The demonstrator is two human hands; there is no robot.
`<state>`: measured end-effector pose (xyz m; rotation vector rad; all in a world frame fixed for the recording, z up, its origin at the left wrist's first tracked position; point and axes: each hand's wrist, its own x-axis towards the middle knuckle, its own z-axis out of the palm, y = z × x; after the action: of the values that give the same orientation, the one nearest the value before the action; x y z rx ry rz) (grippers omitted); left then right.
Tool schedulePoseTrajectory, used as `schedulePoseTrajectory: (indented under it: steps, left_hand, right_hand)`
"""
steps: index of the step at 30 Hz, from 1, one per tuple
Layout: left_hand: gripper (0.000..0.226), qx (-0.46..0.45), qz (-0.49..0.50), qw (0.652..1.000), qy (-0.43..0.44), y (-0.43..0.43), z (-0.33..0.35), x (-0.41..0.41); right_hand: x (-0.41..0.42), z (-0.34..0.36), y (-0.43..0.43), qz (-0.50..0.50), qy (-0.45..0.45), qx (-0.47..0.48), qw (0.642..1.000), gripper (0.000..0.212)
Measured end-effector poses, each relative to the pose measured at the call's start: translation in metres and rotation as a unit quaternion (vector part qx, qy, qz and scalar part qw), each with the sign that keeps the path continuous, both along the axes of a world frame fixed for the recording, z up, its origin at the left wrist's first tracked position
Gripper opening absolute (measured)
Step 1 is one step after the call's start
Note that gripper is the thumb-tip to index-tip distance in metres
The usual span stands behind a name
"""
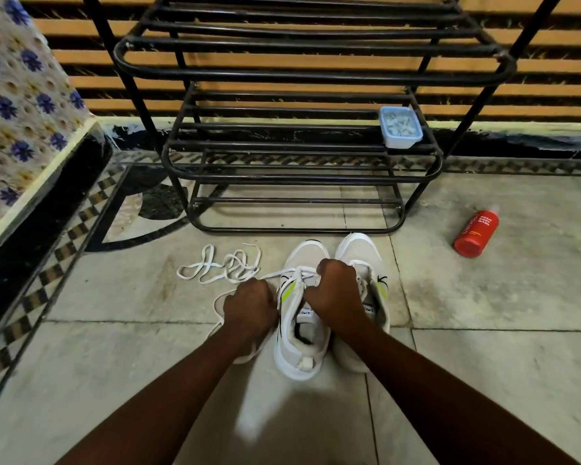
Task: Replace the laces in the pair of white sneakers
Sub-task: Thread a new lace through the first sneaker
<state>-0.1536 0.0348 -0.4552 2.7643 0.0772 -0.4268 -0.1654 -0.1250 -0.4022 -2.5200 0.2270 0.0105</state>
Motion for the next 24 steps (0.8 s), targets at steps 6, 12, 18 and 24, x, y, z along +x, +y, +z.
schedulePoseTrajectory:
  steps: [6,12,18,24]
  left_hand:
    - [0.014,-0.144,0.042,0.986,-0.072,0.005,0.001,0.001]
    - [0.022,-0.291,0.030,0.928,-0.230,0.022,0.031,0.023]
    - [0.022,-0.442,0.010,0.870,-0.220,0.024,0.072,0.036]
    - [0.009,-0.562,0.003,0.805,-0.191,0.011,0.115,0.038]
  right_hand:
    - [0.002,0.002,-0.007,-0.036,0.021,0.041,0.998,0.020]
    - [0.002,-0.001,-0.010,-0.038,0.028,0.057,0.997,0.023]
    - [0.004,0.001,-0.010,-0.035,0.042,0.053,0.997,0.024]
    - [0.005,0.002,-0.010,-0.039,0.038,0.041,0.998,0.024]
